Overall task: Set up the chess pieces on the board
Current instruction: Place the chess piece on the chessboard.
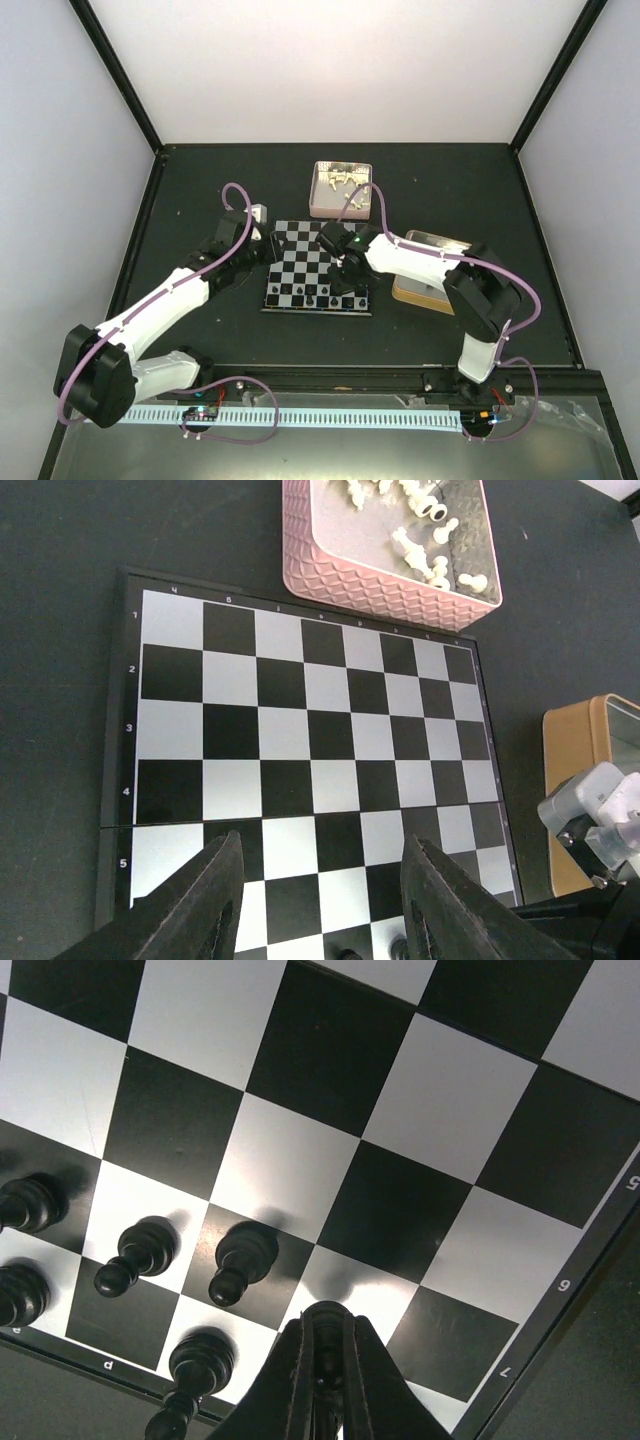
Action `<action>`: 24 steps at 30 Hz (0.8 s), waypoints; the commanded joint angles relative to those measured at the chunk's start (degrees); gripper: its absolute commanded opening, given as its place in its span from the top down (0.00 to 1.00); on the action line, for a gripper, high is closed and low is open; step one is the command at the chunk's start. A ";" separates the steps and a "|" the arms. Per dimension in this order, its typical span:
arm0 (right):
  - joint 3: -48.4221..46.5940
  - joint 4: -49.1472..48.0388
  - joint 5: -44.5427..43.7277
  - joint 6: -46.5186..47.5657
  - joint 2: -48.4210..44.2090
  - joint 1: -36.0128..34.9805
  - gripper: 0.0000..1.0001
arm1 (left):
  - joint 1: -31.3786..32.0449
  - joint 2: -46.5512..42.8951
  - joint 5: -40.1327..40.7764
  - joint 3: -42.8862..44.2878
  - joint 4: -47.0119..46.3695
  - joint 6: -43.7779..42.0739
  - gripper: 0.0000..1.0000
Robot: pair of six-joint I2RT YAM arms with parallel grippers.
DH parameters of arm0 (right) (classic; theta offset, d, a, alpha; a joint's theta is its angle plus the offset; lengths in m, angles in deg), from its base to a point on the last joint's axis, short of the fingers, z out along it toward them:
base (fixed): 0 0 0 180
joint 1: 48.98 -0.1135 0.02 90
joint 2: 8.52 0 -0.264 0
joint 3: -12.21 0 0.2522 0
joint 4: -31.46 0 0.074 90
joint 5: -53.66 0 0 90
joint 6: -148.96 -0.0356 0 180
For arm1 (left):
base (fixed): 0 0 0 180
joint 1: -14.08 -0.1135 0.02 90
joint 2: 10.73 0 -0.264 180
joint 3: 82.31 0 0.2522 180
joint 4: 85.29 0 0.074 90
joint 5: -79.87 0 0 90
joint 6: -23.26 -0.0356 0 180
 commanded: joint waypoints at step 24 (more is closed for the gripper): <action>-4.57 3.77 -8.02 -1.82 -5.26 1.05 0.74 | -1.17 0.19 -3.27 -0.04 -1.94 0.49 0.55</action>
